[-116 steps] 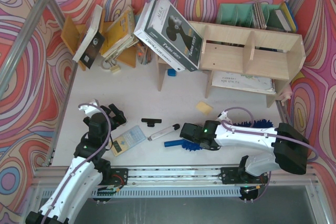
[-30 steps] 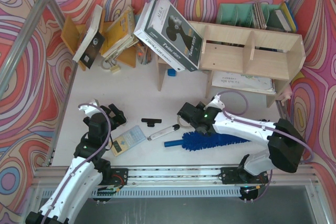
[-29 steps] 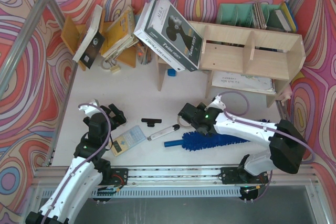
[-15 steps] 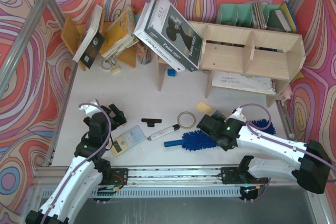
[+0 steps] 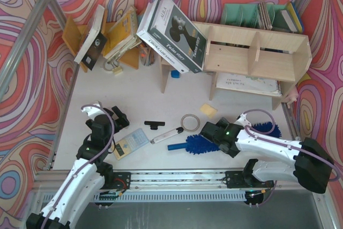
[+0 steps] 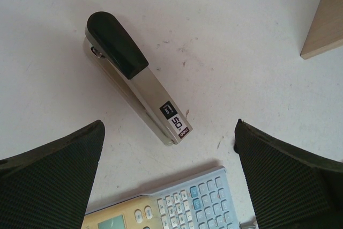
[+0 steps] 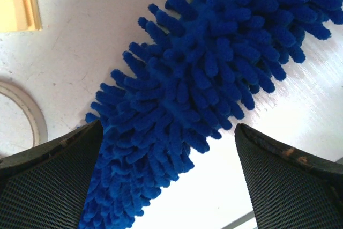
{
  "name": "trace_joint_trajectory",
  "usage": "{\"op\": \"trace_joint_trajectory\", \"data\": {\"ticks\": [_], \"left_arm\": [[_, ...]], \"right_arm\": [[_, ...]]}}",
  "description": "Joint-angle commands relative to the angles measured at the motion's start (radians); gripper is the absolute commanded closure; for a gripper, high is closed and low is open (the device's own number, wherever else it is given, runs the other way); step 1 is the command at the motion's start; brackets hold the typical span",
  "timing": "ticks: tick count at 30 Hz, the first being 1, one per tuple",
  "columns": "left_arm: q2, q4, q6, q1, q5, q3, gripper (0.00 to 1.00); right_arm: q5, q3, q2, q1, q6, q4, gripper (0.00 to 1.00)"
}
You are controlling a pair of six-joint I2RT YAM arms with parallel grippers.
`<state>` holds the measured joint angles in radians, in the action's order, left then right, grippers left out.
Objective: Dust the bookshelf with a duster
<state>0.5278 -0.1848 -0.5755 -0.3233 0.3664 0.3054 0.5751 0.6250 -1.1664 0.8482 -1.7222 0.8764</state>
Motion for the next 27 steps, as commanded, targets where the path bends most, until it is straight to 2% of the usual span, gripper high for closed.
{"op": "trace_joint_trajectory", "data": {"ticks": [1, 17, 20, 27], "left_arm": [[0.007, 0.025, 0.008, -0.005, -0.01, 0.001, 0.02], [0.024, 0.034, 0.011, -0.004, -0.021, 0.005, 0.02], [0.03, 0.033, 0.009, -0.004, -0.017, 0.008, 0.02], [0.036, 0.031, 0.011, -0.005, -0.019, 0.009, 0.02]], "right_arm": [[0.037, -0.047, 0.007, -0.014, -0.013, -0.07, 0.02], [0.008, -0.107, -0.055, -0.07, -0.062, -0.161, 0.14], [0.004, -0.116, -0.068, -0.073, -0.069, -0.169, 0.22], [0.005, -0.129, -0.066, -0.075, -0.108, -0.158, 0.49]]}}
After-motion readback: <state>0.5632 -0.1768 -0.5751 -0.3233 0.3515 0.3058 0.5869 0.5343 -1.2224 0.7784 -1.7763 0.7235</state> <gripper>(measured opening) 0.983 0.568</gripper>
